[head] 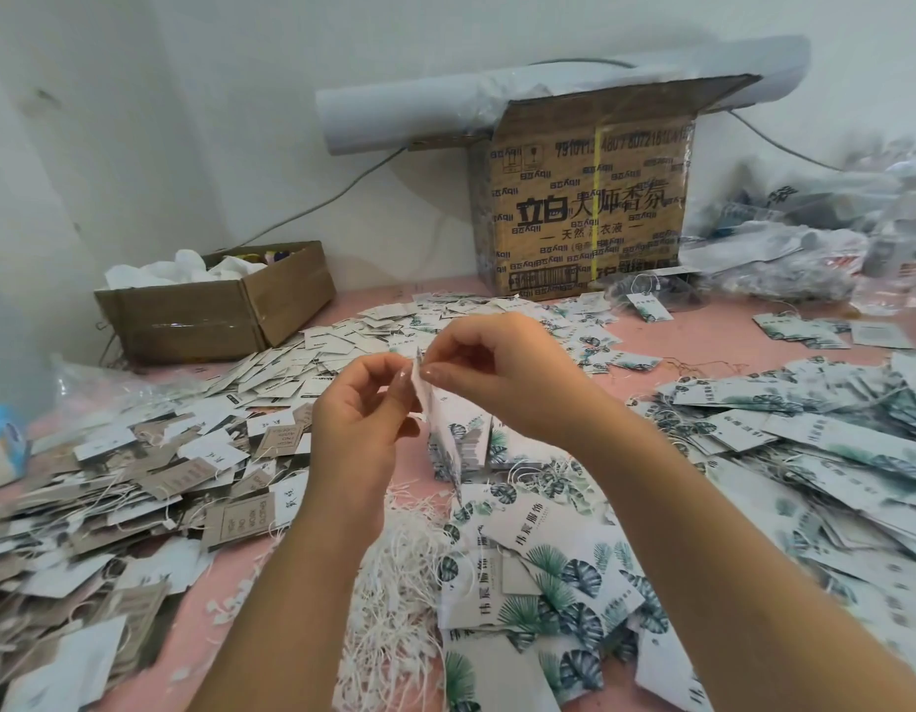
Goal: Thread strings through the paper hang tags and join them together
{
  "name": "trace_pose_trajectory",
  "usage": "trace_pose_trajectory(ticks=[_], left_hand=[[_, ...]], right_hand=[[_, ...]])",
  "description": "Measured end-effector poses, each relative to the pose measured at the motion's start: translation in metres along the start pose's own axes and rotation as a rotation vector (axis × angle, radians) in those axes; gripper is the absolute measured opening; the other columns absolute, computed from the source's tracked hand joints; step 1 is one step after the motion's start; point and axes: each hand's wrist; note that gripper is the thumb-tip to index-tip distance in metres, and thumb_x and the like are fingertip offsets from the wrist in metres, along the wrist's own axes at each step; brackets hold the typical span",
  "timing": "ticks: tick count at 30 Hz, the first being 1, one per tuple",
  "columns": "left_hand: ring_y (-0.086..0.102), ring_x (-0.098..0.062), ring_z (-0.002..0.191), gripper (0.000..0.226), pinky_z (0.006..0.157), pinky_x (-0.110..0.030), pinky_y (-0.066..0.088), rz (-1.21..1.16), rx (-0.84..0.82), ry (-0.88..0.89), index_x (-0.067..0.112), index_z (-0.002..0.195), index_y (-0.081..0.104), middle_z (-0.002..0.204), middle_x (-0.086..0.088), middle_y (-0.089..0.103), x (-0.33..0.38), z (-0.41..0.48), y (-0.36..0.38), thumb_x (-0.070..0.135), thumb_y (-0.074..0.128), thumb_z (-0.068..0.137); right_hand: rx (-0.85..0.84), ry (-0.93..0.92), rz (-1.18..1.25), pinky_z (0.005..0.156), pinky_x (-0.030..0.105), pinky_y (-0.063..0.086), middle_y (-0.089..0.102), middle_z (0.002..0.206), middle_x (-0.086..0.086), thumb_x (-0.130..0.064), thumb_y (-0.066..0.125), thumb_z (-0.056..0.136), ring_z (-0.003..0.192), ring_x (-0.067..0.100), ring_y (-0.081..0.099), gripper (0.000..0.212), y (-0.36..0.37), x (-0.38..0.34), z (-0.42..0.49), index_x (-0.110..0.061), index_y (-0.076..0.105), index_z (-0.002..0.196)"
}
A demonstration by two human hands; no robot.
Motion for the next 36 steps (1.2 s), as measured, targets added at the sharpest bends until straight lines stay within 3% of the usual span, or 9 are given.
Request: trace_pose_trajectory(ticks=[4, 9, 12, 20, 28, 32, 36], left_hand=[[0.058, -0.004, 0.058, 0.023, 0.051, -0.016, 0.047, -0.079, 0.052, -0.062, 0.017, 0.077, 0.056, 0.068, 0.007, 0.066, 0.003, 0.0, 0.003, 0.0, 0.049, 0.092], [0.06, -0.013, 0.075, 0.017, 0.069, -0.026, 0.046, -0.245, 0.177, -0.066, 0.016, 0.081, 0.051, 0.082, 0.001, 0.074, 0.006, 0.005, -0.002, 0.007, 0.047, 0.094], [0.057, -0.01, 0.07, 0.019, 0.068, -0.025, 0.043, -0.223, 0.182, -0.058, 0.016, 0.081, 0.05, 0.084, -0.001, 0.074, 0.005, 0.005, -0.003, 0.005, 0.046, 0.095], [0.053, -0.007, 0.058, 0.019, 0.063, -0.023, 0.044, -0.196, 0.228, -0.079, 0.015, 0.082, 0.053, 0.061, 0.007, 0.064, 0.002, 0.005, -0.004, 0.002, 0.047, 0.095], [0.056, 0.0, 0.058, 0.013, 0.055, -0.014, 0.047, -0.177, 0.298, -0.079, 0.016, 0.087, 0.066, 0.063, 0.01, 0.067, -0.001, 0.006, -0.006, 0.006, 0.058, 0.089], [0.058, 0.0, 0.061, 0.013, 0.056, -0.013, 0.047, -0.115, 0.232, -0.089, 0.016, 0.088, 0.068, 0.068, 0.008, 0.07, -0.001, 0.004, -0.005, 0.006, 0.06, 0.087], [0.059, -0.001, 0.065, 0.015, 0.058, -0.016, 0.047, 0.032, 0.104, -0.048, 0.02, 0.089, 0.067, 0.072, 0.006, 0.07, 0.002, 0.0, 0.0, 0.007, 0.061, 0.086]], right_hand=[[-0.036, 0.102, 0.017, 0.046, 0.01, 0.031, 0.05, 0.055, -0.011, -0.021, 0.063, 0.087, 0.043, -0.002, 0.038, 0.012, -0.004, 0.011, 0.0, -0.02, 0.064, 0.075], [-0.014, 0.258, 0.047, 0.052, 0.02, 0.039, 0.053, 0.055, -0.007, -0.021, 0.063, 0.087, 0.046, 0.003, 0.04, 0.017, -0.019, 0.028, -0.002, -0.023, 0.062, 0.07], [0.026, 0.314, 0.128, 0.044, 0.012, 0.034, 0.049, 0.043, -0.014, -0.022, 0.066, 0.084, 0.041, 0.001, 0.037, 0.017, -0.025, 0.036, -0.004, -0.018, 0.063, 0.067], [0.036, 0.43, 0.134, 0.048, 0.026, 0.035, 0.057, 0.043, -0.009, -0.025, 0.069, 0.081, 0.046, 0.012, 0.04, 0.022, -0.036, 0.044, -0.008, -0.014, 0.062, 0.063], [0.14, 0.396, 0.214, 0.046, 0.018, 0.042, 0.062, 0.05, -0.008, -0.004, 0.064, 0.084, 0.042, 0.001, 0.047, 0.014, -0.046, 0.047, -0.011, -0.013, 0.07, 0.075], [0.128, 0.302, 0.22, 0.051, 0.013, 0.048, 0.065, 0.057, -0.008, 0.004, 0.061, 0.084, 0.048, -0.001, 0.055, 0.025, -0.041, 0.037, -0.009, -0.019, 0.069, 0.077], [0.068, 0.237, 0.32, 0.052, 0.017, 0.051, 0.069, 0.06, -0.003, 0.004, 0.069, 0.077, 0.052, 0.007, 0.063, 0.016, -0.03, 0.024, -0.005, -0.012, 0.067, 0.078]])
Point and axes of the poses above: each hand's wrist, its own z-axis towards the middle knuckle, its own y-axis out of the palm, x = y × z
